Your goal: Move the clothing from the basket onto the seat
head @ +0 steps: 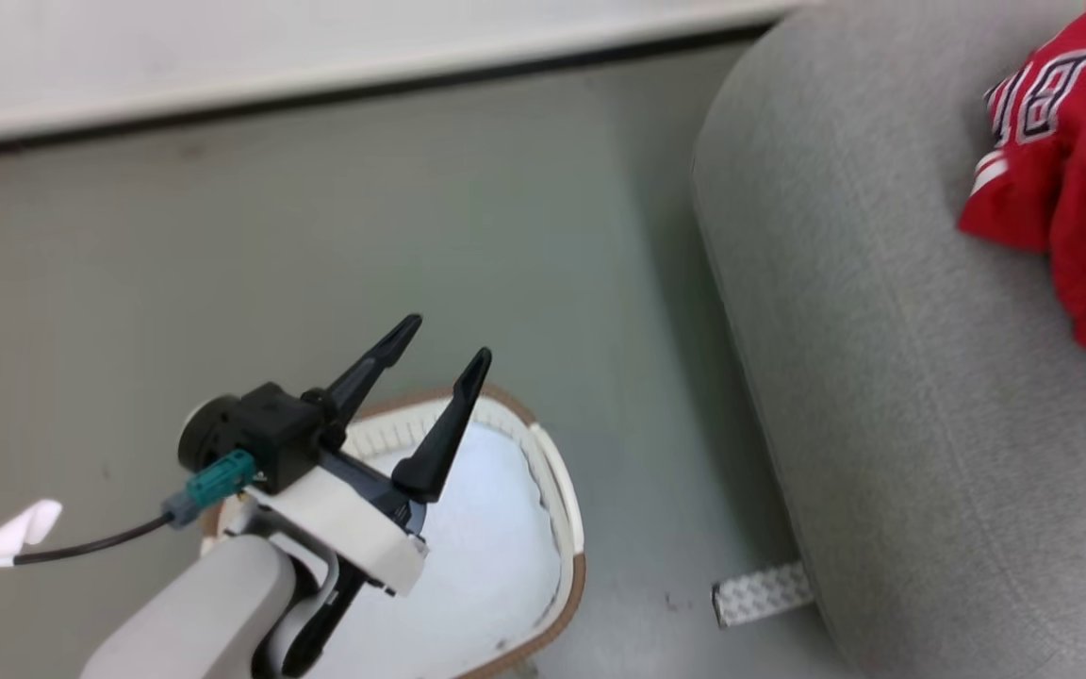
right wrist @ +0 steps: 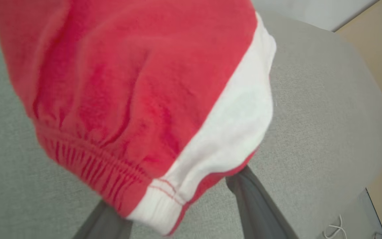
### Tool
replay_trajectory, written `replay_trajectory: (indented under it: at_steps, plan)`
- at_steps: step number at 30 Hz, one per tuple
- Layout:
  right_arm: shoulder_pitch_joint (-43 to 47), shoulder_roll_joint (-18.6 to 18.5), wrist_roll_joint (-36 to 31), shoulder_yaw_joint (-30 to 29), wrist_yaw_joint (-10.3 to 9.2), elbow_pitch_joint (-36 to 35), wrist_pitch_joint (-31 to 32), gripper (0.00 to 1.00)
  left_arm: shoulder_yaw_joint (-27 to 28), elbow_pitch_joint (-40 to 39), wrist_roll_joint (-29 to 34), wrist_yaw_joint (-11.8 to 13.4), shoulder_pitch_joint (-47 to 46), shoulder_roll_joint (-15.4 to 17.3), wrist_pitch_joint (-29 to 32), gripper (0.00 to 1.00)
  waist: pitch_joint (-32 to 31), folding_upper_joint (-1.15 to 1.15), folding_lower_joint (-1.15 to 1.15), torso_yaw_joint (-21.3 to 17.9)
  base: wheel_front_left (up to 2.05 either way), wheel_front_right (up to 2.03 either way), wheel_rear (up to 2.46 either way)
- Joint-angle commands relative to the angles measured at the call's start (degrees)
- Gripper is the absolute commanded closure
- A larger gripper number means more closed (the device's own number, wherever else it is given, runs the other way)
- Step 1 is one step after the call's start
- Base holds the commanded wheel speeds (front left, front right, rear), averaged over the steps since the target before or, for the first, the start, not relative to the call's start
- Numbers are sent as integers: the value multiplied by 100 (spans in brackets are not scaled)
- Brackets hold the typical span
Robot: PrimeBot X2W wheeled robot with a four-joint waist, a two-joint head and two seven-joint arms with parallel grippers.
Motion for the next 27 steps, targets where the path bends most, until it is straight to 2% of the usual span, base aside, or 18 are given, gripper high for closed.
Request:
replay_trajectory:
  at_steps: [1, 10, 15, 19, 24, 27]
  plan:
    - [158, -147, 109, 82, -14, 35, 208, 0, 59, 76, -41, 29, 157, -37, -40, 0, -569, 0, 0, 27, 0, 0, 0]
    - [722, -611, 702, 430, -14, -446, 1773, 0, 555, 331, -260, 222, 722, -192, -91, 0, -1553, 0, 0, 233, 0, 0, 0]
    - [1185, -599, 1128, 360, -14, -835, 2962, 0, 995, 279, -238, 292, 1062, -184, -91, 0, -1838, 0, 0, 368, 0, 0, 0]
    - [1552, -600, 1453, 239, -14, -1448, 3854, 0, 1332, 201, -178, 328, 1311, -164, -93, 0, -1958, 0, 0, 454, 0, 0, 0]
    - [2109, -640, 1492, -153, -14, -2650, 3886, 0, 1656, 145, -103, 308, 1543, -189, -93, 0, -2026, 0, 0, 577, 0, 0, 0]
    - [2460, -487, 1486, -462, -14, -3500, 3733, 0, 1825, 136, -58, 303, 1656, -216, -94, 0, -2064, 0, 0, 668, 0, 0, 0]
